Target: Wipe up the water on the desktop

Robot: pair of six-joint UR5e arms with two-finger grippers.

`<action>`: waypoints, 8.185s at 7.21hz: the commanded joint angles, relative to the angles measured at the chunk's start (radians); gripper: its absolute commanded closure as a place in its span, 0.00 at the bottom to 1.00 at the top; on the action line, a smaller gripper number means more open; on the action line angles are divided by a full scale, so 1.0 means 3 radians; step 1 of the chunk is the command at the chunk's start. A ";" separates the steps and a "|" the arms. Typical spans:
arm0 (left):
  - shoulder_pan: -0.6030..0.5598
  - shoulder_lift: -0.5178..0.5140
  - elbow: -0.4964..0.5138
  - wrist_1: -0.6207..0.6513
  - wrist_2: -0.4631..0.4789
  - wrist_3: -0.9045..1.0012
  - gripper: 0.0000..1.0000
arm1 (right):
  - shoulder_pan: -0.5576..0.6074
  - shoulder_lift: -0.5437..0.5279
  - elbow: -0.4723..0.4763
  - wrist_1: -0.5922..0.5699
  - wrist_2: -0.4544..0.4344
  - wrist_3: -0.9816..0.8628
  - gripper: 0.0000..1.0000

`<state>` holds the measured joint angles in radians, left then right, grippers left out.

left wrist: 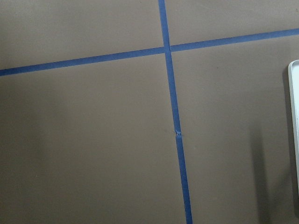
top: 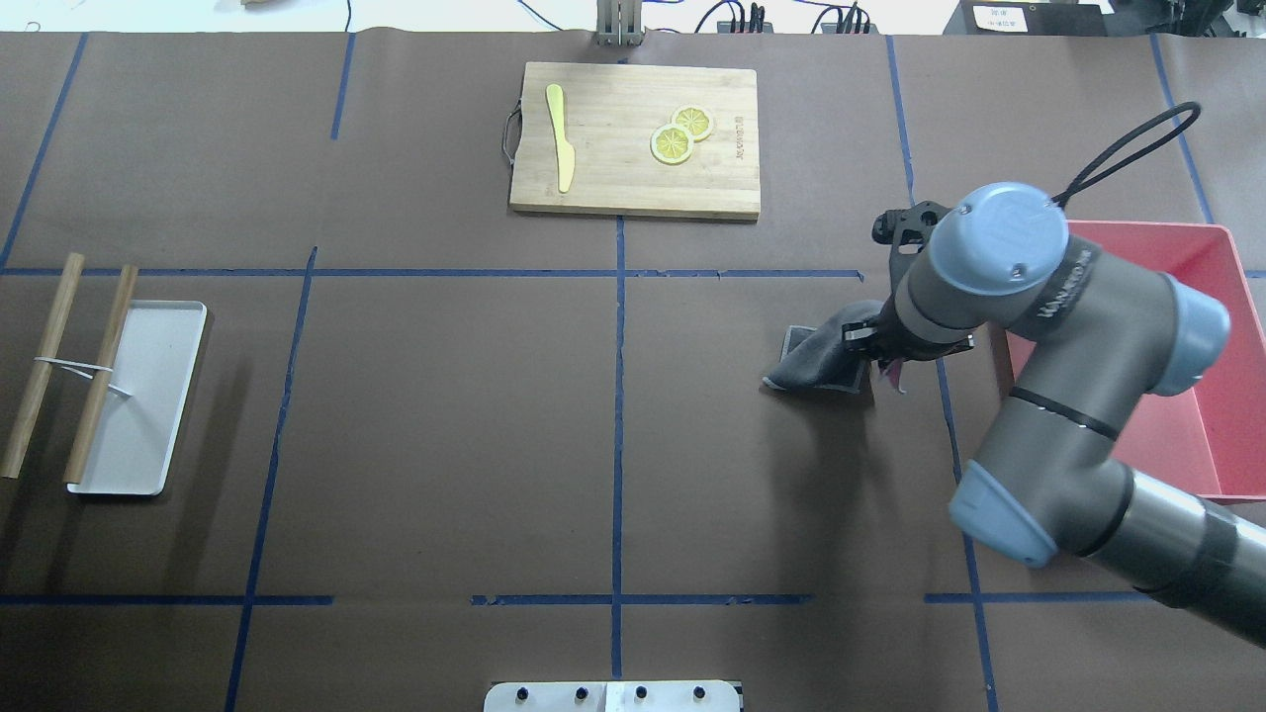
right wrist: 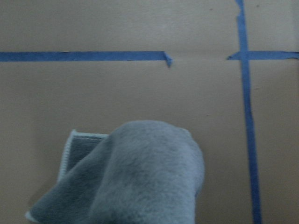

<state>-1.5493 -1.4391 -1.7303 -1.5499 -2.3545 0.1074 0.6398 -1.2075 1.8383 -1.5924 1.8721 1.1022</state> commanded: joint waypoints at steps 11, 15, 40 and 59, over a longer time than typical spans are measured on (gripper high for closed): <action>0.0005 0.0037 -0.0005 -0.0008 -0.0087 -0.0026 0.00 | -0.0109 -0.0441 0.0237 0.0246 -0.0079 -0.0098 1.00; 0.0005 0.0037 -0.0005 -0.0008 -0.0087 -0.0026 0.00 | 0.0000 -0.0604 0.0341 0.0236 -0.0099 -0.0289 1.00; 0.0015 0.0052 -0.0036 -0.0003 -0.0077 -0.0414 0.00 | 0.2347 -0.1180 0.0755 -0.0848 0.1292 -0.3096 0.91; 0.0015 0.0052 0.0036 0.0022 -0.0057 -0.0435 0.00 | 0.3211 -0.1963 0.0024 -0.0097 0.1542 -0.3920 0.00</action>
<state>-1.5447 -1.4215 -1.7188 -1.5432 -2.3713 -0.0242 1.6042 -1.8045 1.8590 -1.6216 2.3334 -0.0772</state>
